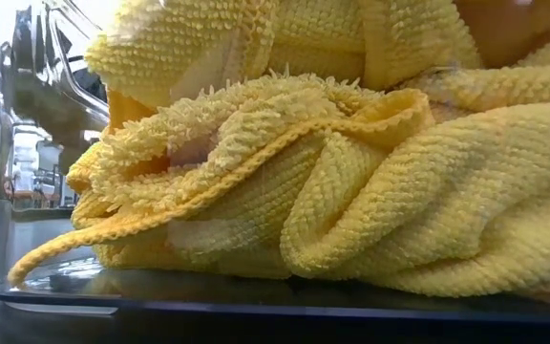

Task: Sort microfiber towel by color & place in baskets
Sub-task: Return to Home Position

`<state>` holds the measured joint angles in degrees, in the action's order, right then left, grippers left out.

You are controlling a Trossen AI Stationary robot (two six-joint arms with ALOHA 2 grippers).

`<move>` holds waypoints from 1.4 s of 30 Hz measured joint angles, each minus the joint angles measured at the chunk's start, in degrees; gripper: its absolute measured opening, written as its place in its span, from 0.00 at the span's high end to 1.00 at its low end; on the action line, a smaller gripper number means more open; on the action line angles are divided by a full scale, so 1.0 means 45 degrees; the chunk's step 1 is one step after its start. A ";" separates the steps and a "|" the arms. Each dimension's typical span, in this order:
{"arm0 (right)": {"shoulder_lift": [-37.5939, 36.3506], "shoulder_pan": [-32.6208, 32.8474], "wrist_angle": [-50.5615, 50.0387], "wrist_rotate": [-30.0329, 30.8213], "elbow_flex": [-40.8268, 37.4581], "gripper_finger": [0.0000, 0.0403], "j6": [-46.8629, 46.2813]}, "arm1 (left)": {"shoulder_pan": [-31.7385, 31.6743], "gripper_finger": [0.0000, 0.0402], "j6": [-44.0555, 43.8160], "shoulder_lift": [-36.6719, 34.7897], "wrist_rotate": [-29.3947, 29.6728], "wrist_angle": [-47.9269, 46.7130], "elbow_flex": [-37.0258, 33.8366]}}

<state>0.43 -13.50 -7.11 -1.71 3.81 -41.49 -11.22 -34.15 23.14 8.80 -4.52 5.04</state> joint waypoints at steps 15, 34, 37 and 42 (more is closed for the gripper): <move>0.0141 0.0000 0.0111 0.0684 -0.0058 0.40 0.0704 | 0.0000 0.12 0.0145 0.0355 0.0459 0.1571 -0.1030; 0.0146 0.0000 0.0101 0.0693 -0.0053 0.40 0.0704 | 0.0000 0.12 0.2366 0.0422 0.0447 0.1518 -0.1040; 0.0146 0.0000 0.0101 0.0690 -0.0053 0.40 0.0704 | 0.0000 0.12 0.2366 0.0422 0.0442 0.1513 -0.1042; 0.0146 0.0000 0.0101 0.0693 -0.0053 0.40 0.0704 | 0.0000 0.12 0.2366 0.0422 0.0442 0.1508 -0.1044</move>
